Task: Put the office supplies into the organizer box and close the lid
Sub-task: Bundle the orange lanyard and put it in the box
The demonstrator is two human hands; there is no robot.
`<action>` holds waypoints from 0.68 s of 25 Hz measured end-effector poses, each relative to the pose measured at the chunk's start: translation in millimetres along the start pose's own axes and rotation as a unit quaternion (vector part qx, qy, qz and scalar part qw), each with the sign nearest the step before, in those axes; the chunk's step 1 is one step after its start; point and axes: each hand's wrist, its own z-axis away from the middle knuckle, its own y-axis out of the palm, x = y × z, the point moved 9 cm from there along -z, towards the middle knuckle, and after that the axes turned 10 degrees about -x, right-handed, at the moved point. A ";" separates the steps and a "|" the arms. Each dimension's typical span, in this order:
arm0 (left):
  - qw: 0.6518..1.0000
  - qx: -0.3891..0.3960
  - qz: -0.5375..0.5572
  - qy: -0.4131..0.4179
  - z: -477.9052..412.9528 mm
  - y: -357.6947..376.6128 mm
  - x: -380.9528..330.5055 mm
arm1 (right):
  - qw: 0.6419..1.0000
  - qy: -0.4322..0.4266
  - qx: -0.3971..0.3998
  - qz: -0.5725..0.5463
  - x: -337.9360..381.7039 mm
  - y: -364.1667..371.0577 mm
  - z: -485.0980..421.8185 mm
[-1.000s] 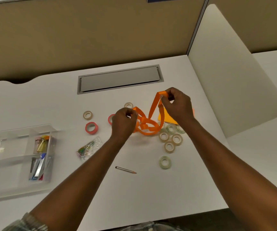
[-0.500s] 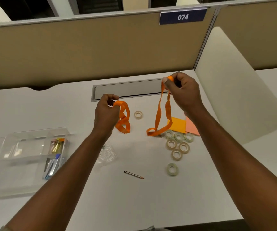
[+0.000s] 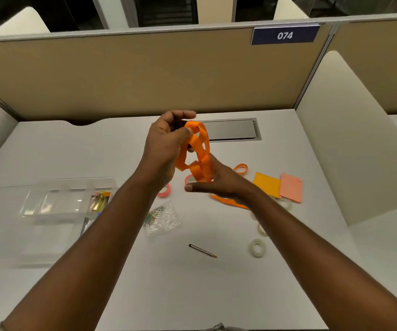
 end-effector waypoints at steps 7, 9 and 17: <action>0.982 -0.166 -0.033 -0.087 0.3 -65.1 64.1 | 0.975 0.016 -0.176 -0.134 -8.9 -31.3 -3.1; 0.967 -0.162 -0.025 -0.194 18.6 -62.8 113.9 | 0.975 -0.017 -0.200 -0.098 1.4 -37.2 -2.1; 0.864 -0.058 0.328 -0.378 66.5 14.5 197.0 | 0.961 -0.131 -0.039 0.240 16.8 55.9 16.4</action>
